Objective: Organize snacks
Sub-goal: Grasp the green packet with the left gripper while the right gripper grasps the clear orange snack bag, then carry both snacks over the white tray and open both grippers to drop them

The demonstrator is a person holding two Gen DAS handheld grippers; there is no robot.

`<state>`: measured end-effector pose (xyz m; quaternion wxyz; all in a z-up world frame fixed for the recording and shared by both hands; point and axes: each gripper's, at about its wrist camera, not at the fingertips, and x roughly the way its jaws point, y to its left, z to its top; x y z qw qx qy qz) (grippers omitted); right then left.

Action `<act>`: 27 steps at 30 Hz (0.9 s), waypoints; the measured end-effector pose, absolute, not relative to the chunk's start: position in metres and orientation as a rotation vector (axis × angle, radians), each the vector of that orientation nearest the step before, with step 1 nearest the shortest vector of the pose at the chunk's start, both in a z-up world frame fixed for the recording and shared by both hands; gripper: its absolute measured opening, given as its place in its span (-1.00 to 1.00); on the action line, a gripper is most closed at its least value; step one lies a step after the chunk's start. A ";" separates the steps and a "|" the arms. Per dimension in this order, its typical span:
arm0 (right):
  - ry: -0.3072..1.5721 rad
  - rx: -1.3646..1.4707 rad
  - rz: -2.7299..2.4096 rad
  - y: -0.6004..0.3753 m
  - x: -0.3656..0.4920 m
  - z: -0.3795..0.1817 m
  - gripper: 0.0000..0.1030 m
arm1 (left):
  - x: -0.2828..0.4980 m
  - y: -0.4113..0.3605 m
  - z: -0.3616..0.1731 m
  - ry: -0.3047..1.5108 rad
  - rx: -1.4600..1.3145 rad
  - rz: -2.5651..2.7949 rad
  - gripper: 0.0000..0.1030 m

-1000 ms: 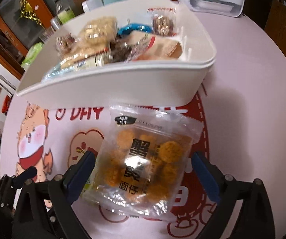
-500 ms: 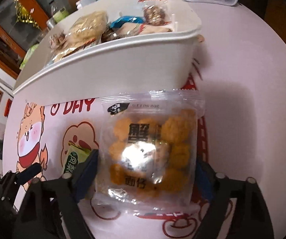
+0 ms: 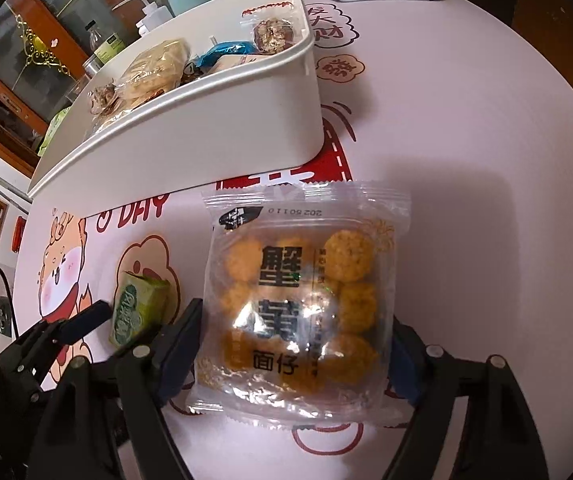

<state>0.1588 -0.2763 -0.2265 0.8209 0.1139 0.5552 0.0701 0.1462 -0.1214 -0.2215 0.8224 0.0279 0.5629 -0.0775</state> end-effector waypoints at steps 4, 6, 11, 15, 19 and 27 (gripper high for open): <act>1.179 0.249 0.152 -0.279 0.158 -0.225 0.51 | 0.148 -0.129 -0.217 1.176 0.087 -0.186 -0.30; 1.179 0.252 0.154 -0.279 0.157 -0.223 0.49 | 0.148 -0.129 -0.216 1.185 0.073 -0.195 -0.30; 1.184 0.267 0.174 -0.278 0.151 -0.219 0.46 | 0.146 -0.123 -0.211 1.194 0.046 -0.190 -0.31; 1.158 0.253 0.207 -0.274 0.143 -0.204 0.45 | 0.141 -0.101 -0.190 1.171 0.013 -0.188 -0.31; 1.115 0.244 0.243 -0.271 0.136 -0.183 0.45 | 0.140 -0.088 -0.161 1.123 -0.011 -0.190 -0.31; 1.001 0.272 0.308 -0.265 0.139 -0.132 0.45 | 0.146 -0.077 -0.097 1.014 -0.083 -0.223 -0.31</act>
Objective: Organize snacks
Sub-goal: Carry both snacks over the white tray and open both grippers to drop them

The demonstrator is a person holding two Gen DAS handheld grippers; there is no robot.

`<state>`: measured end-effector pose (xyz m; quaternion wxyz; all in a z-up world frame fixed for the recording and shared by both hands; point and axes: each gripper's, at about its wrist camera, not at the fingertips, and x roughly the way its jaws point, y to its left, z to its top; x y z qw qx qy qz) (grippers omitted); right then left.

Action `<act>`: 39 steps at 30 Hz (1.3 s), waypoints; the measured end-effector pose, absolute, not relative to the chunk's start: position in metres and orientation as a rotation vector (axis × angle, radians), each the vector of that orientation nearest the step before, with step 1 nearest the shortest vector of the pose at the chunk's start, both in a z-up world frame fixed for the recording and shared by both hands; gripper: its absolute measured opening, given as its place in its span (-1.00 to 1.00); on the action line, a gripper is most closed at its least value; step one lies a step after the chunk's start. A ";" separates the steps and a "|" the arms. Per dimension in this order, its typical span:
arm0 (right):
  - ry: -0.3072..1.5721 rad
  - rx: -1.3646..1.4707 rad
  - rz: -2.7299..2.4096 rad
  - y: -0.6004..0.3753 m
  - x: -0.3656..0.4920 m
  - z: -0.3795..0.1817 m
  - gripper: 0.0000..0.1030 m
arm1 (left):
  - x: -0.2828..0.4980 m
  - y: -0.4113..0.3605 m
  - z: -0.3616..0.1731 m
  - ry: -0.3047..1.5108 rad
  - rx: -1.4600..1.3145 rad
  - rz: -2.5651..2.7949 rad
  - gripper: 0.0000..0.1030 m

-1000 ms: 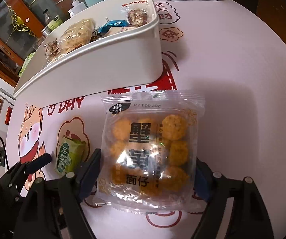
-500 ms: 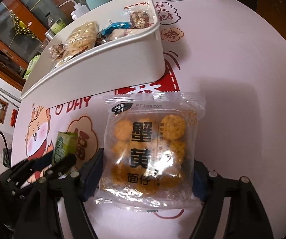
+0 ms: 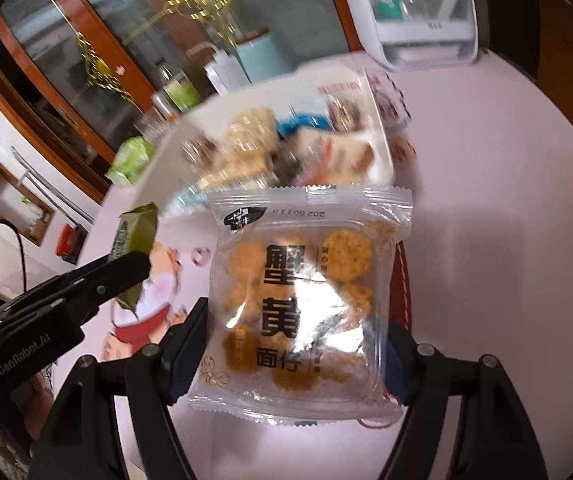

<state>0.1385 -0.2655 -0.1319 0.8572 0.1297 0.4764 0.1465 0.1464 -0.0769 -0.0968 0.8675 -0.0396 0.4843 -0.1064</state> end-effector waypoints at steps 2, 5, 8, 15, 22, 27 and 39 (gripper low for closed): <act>0.961 0.276 0.321 -0.263 0.143 -0.116 0.46 | 0.150 -0.078 -0.081 0.982 -0.091 -0.238 -0.31; 0.912 0.280 0.331 -0.262 0.150 -0.096 0.46 | 0.152 -0.081 -0.061 0.939 -0.094 -0.255 -0.31; 0.864 0.272 0.328 -0.261 0.158 -0.076 0.46 | 0.160 -0.081 -0.043 0.900 -0.100 -0.270 -0.31; 0.758 0.237 0.301 -0.257 0.192 -0.040 0.47 | 0.192 -0.078 -0.006 0.809 -0.109 -0.271 -0.31; 0.700 0.208 0.247 -0.259 0.234 -0.020 0.49 | 0.229 -0.078 0.022 0.728 -0.086 -0.235 -0.31; 0.717 0.197 0.212 -0.258 0.265 -0.028 0.50 | 0.259 -0.076 0.024 0.714 -0.064 -0.208 -0.30; 0.805 0.109 0.153 -0.245 0.292 -0.070 0.63 | 0.312 -0.049 -0.020 0.785 -0.120 -0.147 0.82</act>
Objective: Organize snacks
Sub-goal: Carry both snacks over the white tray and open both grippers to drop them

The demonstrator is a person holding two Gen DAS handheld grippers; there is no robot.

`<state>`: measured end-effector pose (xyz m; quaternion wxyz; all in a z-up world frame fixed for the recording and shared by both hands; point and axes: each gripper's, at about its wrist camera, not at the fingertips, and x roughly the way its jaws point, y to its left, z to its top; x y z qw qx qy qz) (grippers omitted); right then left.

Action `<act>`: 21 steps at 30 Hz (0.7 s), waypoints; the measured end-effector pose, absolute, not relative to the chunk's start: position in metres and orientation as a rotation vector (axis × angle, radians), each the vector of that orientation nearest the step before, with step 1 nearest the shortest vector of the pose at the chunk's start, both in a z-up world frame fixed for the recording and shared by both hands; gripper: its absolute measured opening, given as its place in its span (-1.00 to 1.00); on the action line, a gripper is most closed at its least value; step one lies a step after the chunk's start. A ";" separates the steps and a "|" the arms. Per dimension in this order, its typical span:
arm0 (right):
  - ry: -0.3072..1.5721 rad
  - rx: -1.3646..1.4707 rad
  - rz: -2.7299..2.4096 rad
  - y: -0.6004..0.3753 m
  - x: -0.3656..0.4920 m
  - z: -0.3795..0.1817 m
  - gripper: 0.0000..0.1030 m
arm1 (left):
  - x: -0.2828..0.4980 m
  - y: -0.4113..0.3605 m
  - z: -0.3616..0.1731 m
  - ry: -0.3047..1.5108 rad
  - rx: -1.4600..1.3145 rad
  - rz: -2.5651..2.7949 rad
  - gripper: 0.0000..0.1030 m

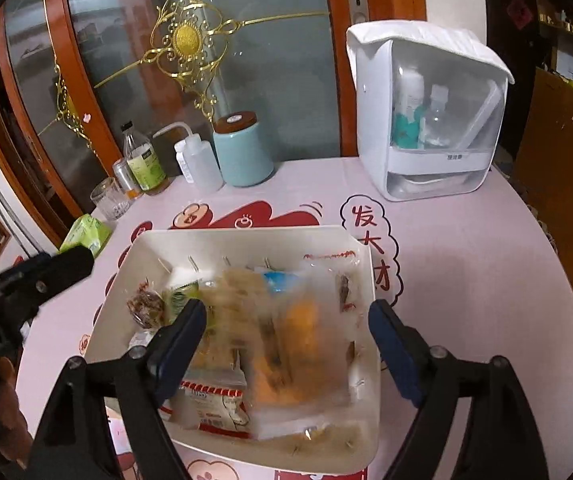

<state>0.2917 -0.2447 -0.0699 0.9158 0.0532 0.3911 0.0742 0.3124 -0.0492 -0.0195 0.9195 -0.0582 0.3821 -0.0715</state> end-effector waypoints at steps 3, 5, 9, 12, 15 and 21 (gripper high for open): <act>0.791 0.134 0.161 -0.245 0.289 -0.065 0.64 | 0.312 -0.045 -0.026 0.800 -0.119 -0.128 0.82; 0.784 0.132 0.161 -0.244 0.288 -0.062 0.64 | 0.310 -0.043 -0.027 0.800 -0.120 -0.124 0.82; 0.767 0.119 0.162 -0.241 0.280 -0.054 0.64 | 0.300 -0.040 -0.022 0.783 -0.112 -0.118 0.82; 0.750 0.111 0.162 -0.239 0.272 -0.047 0.64 | 0.292 -0.039 -0.017 0.771 -0.099 -0.107 0.82; 0.739 0.106 0.162 -0.238 0.262 -0.041 0.64 | 0.283 -0.037 -0.012 0.764 -0.094 -0.100 0.82; 0.719 0.102 0.165 -0.239 0.235 -0.029 0.64 | 0.255 -0.037 -0.002 0.762 -0.099 -0.094 0.82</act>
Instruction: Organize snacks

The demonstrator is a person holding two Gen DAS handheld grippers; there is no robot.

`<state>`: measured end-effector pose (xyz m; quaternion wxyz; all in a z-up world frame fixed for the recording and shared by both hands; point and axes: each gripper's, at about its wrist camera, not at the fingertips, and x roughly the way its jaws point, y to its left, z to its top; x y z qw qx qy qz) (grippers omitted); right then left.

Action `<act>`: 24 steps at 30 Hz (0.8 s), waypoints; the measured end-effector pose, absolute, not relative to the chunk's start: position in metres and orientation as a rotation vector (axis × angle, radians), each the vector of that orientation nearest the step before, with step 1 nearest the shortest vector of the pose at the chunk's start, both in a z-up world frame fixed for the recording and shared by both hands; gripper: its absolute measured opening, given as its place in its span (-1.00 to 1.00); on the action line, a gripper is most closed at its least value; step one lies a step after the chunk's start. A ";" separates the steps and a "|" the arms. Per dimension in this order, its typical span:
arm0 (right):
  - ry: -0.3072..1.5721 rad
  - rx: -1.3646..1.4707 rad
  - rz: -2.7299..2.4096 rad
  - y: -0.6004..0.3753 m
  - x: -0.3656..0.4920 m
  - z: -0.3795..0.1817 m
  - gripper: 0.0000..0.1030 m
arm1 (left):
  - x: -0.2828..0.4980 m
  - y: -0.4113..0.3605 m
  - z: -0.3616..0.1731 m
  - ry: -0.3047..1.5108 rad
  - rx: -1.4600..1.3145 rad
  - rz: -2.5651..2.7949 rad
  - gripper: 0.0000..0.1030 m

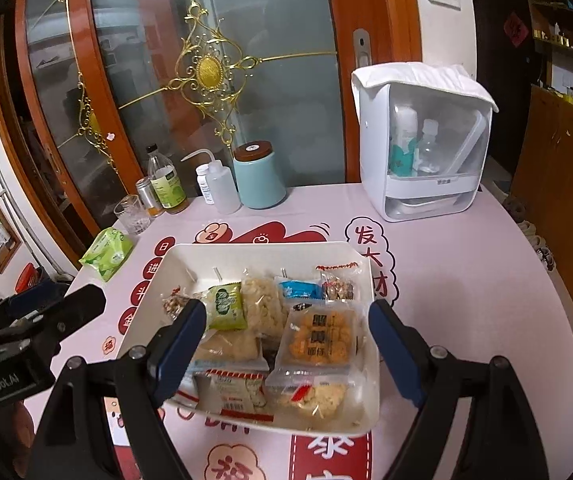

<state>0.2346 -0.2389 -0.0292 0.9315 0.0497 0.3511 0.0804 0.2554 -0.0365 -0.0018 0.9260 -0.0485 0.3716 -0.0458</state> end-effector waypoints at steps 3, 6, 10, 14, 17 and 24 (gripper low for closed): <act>0.710 0.095 0.166 -0.239 0.218 -0.025 0.64 | 0.237 -0.037 0.003 0.759 -0.101 -0.088 0.82; 0.705 0.082 0.159 -0.239 0.201 -0.022 0.64 | 0.218 -0.040 0.006 0.760 -0.095 -0.087 0.82; 0.697 0.075 0.155 -0.242 0.172 -0.018 0.64 | 0.186 -0.045 0.008 0.764 -0.066 -0.062 0.84; 0.695 0.072 0.156 -0.246 0.146 -0.016 0.64 | 0.156 -0.045 0.010 0.760 -0.049 -0.034 0.98; 0.696 0.065 0.159 -0.247 0.125 -0.017 0.64 | 0.136 -0.046 0.011 0.761 -0.040 -0.021 0.99; 0.704 0.062 0.167 -0.247 0.084 -0.020 0.64 | 0.092 -0.048 0.008 0.778 -0.017 -0.008 0.99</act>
